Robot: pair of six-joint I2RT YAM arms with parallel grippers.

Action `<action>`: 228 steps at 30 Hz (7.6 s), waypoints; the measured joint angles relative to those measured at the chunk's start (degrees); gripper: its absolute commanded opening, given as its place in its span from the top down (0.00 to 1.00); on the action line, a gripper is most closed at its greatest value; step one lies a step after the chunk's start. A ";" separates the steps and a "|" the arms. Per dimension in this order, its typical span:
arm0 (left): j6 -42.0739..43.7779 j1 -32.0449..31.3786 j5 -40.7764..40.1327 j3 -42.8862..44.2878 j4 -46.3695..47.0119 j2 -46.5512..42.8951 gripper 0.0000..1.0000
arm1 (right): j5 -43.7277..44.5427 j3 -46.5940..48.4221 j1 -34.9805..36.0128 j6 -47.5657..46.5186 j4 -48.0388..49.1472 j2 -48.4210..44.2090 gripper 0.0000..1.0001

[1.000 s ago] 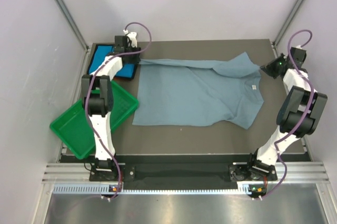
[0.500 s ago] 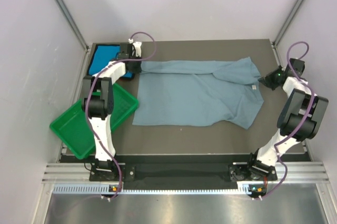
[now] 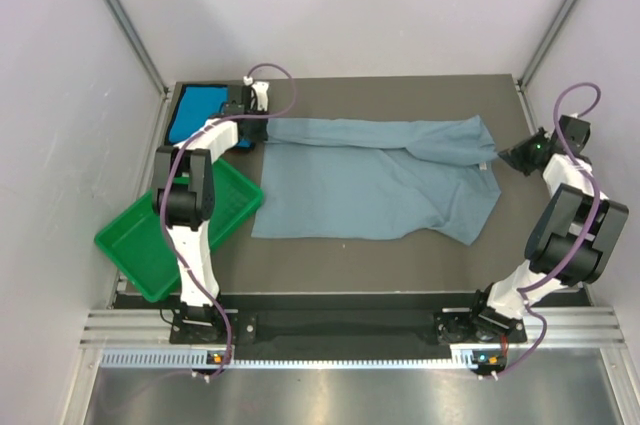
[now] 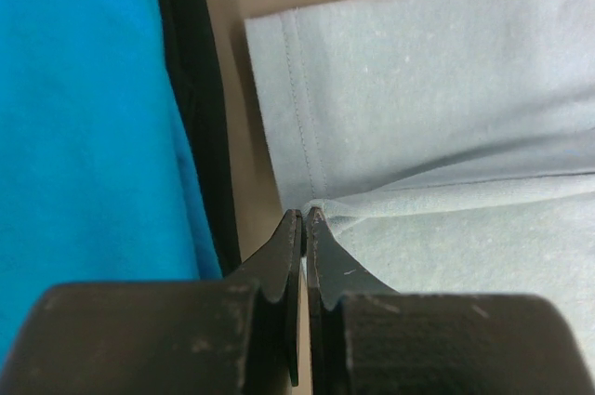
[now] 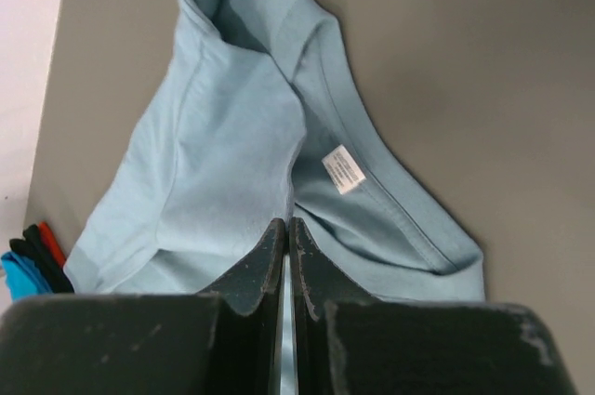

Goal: Fold and stack the t-shirts
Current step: Fold the tshirt

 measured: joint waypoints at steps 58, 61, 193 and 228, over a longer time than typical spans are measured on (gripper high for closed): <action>-13.55 -5.73 1.95 16.57 -3.80 4.22 0.65 | -1.16 19.65 6.08 -13.07 -4.79 11.56 0.42; -14.40 -5.73 3.08 19.26 -3.61 9.22 0.65 | -1.86 24.09 6.40 -14.73 -4.83 17.07 0.44; -26.51 -13.60 4.50 0.74 -13.62 -11.39 0.59 | 13.35 -19.61 17.40 6.62 41.29 7.19 0.42; -27.10 -13.77 4.48 -0.72 -13.11 -11.08 0.60 | 6.78 -20.57 17.77 10.05 44.54 4.85 0.95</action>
